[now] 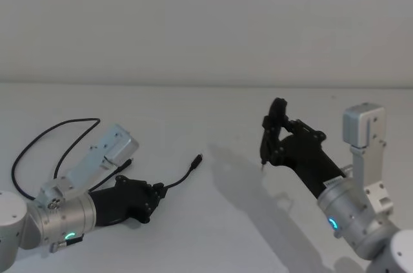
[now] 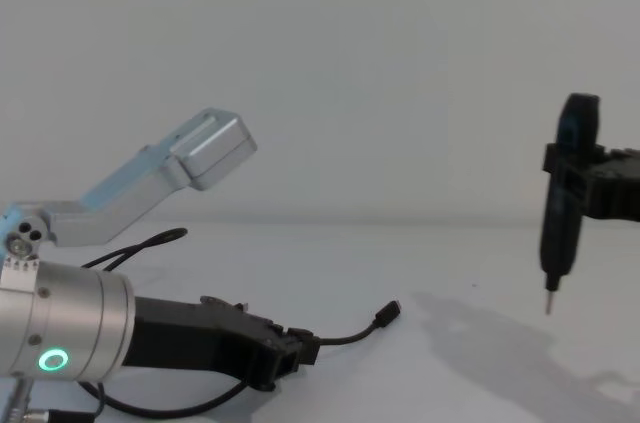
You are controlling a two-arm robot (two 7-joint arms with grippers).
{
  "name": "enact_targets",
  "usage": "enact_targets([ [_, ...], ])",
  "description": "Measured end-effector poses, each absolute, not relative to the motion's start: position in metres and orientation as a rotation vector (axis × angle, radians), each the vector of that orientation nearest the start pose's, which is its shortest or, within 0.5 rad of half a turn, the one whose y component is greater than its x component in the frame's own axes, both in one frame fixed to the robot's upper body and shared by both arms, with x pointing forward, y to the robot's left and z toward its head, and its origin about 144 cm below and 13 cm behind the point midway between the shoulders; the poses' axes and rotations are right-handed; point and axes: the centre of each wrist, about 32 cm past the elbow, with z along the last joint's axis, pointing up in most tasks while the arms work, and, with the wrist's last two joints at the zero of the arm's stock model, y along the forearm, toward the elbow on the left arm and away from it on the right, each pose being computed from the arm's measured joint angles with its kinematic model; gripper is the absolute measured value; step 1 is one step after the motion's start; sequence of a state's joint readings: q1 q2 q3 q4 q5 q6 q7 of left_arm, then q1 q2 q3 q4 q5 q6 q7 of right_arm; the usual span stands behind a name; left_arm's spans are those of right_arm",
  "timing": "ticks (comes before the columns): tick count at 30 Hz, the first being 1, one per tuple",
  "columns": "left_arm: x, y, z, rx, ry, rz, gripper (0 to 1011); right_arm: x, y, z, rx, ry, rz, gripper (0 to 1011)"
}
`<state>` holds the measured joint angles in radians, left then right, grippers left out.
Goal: Pick up the data cable with the one hand.
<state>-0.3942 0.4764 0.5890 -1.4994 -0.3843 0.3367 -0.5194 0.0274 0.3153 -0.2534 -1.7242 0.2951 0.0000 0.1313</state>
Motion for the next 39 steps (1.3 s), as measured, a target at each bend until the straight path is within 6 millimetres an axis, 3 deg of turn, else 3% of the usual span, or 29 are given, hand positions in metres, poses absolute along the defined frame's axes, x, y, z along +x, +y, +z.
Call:
enact_targets([
  [24, 0.524, 0.214, 1.202, 0.375, 0.077, 0.606, 43, 0.502, -0.205, 1.173, 0.063, -0.092, -1.067, 274],
  [39, 0.524, 0.214, 1.202, 0.375, 0.076, 0.606, 43, 0.518, -0.194, 1.172, 0.073, -0.096, -1.015, 275],
])
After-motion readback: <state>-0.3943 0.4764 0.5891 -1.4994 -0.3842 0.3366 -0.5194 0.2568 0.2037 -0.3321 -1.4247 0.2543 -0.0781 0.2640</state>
